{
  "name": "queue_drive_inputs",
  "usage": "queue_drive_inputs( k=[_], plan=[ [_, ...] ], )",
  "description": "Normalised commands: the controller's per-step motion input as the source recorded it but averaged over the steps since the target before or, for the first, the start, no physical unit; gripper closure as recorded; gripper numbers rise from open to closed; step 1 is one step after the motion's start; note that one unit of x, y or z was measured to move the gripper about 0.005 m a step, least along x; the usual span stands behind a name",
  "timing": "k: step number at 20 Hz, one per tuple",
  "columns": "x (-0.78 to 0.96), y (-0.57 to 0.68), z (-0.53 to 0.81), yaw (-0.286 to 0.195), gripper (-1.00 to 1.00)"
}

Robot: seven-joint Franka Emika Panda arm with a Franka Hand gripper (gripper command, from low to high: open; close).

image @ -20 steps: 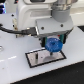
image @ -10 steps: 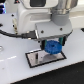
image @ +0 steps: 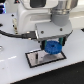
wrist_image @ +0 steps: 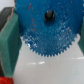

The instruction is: Insert the blue gear onto the right peg, followed by the red gear

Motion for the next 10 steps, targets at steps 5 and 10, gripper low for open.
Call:
queue_drive_inputs(
  k=[5,10],
  plan=[
    [0.06,-0.03,0.23,0.000,1.00],
    [0.06,-0.07,0.12,0.000,1.00]
  ],
)
